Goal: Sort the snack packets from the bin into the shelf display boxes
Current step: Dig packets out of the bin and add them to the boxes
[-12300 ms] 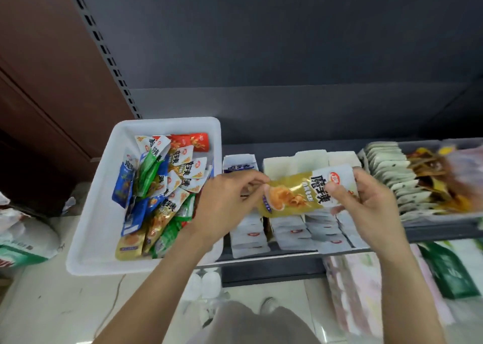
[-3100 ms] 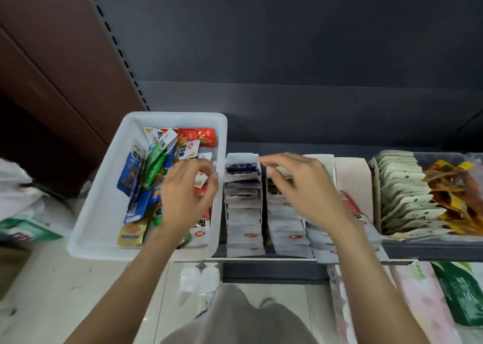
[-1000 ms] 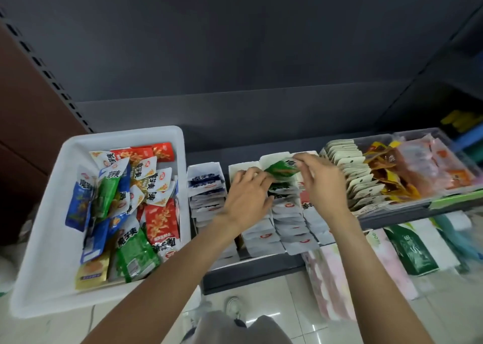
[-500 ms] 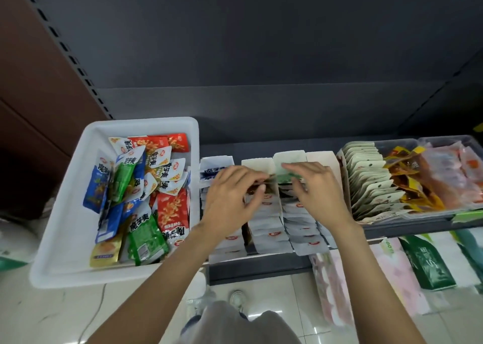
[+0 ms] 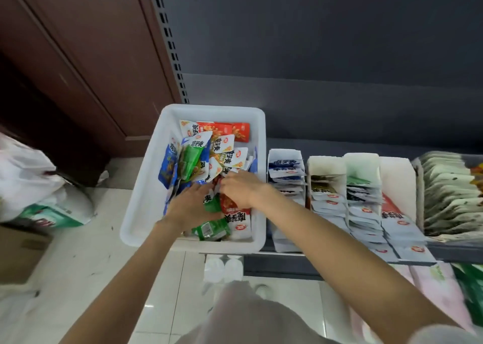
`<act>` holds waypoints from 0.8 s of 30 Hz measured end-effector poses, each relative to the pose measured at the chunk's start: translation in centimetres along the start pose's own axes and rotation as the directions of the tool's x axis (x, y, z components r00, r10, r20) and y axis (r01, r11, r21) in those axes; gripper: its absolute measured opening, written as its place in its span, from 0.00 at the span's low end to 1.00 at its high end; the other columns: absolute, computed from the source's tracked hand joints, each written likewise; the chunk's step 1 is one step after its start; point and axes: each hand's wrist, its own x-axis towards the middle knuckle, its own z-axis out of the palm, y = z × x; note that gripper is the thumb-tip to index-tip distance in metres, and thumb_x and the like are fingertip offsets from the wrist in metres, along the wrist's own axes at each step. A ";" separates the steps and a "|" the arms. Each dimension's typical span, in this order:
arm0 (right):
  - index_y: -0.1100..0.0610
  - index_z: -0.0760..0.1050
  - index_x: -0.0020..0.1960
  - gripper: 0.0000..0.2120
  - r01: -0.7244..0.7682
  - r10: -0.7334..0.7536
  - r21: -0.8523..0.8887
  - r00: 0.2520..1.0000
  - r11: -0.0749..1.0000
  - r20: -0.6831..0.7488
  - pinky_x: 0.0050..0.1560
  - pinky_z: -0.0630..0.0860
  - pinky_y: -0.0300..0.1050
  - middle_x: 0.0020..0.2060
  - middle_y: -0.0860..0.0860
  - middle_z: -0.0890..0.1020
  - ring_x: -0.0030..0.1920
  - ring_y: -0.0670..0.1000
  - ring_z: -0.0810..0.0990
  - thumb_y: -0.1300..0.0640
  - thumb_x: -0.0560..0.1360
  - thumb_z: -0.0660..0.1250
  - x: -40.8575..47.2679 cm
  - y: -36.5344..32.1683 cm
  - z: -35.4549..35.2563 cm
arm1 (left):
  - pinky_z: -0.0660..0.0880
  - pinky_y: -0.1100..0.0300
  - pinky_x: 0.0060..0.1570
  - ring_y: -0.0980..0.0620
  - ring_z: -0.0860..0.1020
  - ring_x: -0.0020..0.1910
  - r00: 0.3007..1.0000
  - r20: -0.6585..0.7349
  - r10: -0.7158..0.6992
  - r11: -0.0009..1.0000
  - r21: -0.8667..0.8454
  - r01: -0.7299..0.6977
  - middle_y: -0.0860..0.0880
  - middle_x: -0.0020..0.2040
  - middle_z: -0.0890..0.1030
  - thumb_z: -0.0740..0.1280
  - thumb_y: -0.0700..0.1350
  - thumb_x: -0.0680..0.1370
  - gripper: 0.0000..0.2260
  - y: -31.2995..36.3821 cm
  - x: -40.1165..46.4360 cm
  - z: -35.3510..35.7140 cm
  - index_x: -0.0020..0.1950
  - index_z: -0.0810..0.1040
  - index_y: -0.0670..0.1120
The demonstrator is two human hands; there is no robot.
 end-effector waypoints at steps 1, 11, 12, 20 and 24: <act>0.52 0.69 0.69 0.28 0.018 -0.015 -0.037 0.996 0.999 0.084 0.63 0.70 0.53 0.64 0.49 0.73 0.64 0.53 0.68 0.54 0.71 0.72 1.0 0.3 0.1 | 0.69 0.52 0.63 0.49 0.66 0.70 1.000 0.021 0.003 1.000 0.003 -0.003 0.51 0.73 0.65 0.69 0.64 0.69 0.40 -0.2 0.0 0.1 0.76 0.55 0.56; 0.52 0.75 0.52 0.10 0.108 -0.110 -0.119 0.994 0.987 -0.006 0.59 0.61 0.45 0.53 0.50 0.76 0.60 0.52 0.69 0.55 0.72 0.70 1.4 0.3 -2.7 | 0.71 0.55 0.56 0.49 0.75 0.61 0.996 -0.074 0.044 0.975 -0.214 -0.059 0.52 0.63 0.76 0.60 0.62 0.76 0.27 -0.8 -0.1 0.0 0.72 0.63 0.53; 0.53 0.74 0.47 0.05 0.078 -0.083 -0.074 0.994 0.994 -0.066 0.54 0.60 0.43 0.47 0.50 0.76 0.54 0.52 0.71 0.57 0.73 0.69 0.7 0.3 -3.4 | 0.71 0.56 0.56 0.50 0.75 0.61 0.997 -0.064 0.041 0.966 -0.252 -0.055 0.52 0.64 0.76 0.59 0.62 0.77 0.26 -1.1 -0.1 -0.2 0.72 0.63 0.53; 0.52 0.74 0.46 0.05 -0.195 0.438 0.477 0.764 0.857 -0.474 0.44 0.73 0.45 0.40 0.46 0.82 0.43 0.51 0.79 0.51 0.76 0.67 -6.6 2.2 -4.5 | 0.72 0.66 0.56 0.62 0.78 0.53 0.966 -0.253 -0.045 0.455 -0.866 -0.206 0.59 0.53 0.81 0.63 0.56 0.77 0.14 0.0 -2.2 -3.0 0.60 0.76 0.53; 0.53 0.70 0.43 0.07 0.127 0.782 0.941 0.529 0.312 -0.331 0.40 0.78 0.42 0.40 0.48 0.84 0.41 0.45 0.83 0.57 0.76 0.68 -8.8 1.0 -3.8 | 0.73 0.56 0.58 0.52 0.79 0.57 0.960 -0.232 -0.155 0.089 -0.971 -0.220 0.49 0.57 0.81 0.67 0.52 0.76 0.13 1.5 -2.2 -4.8 0.59 0.76 0.53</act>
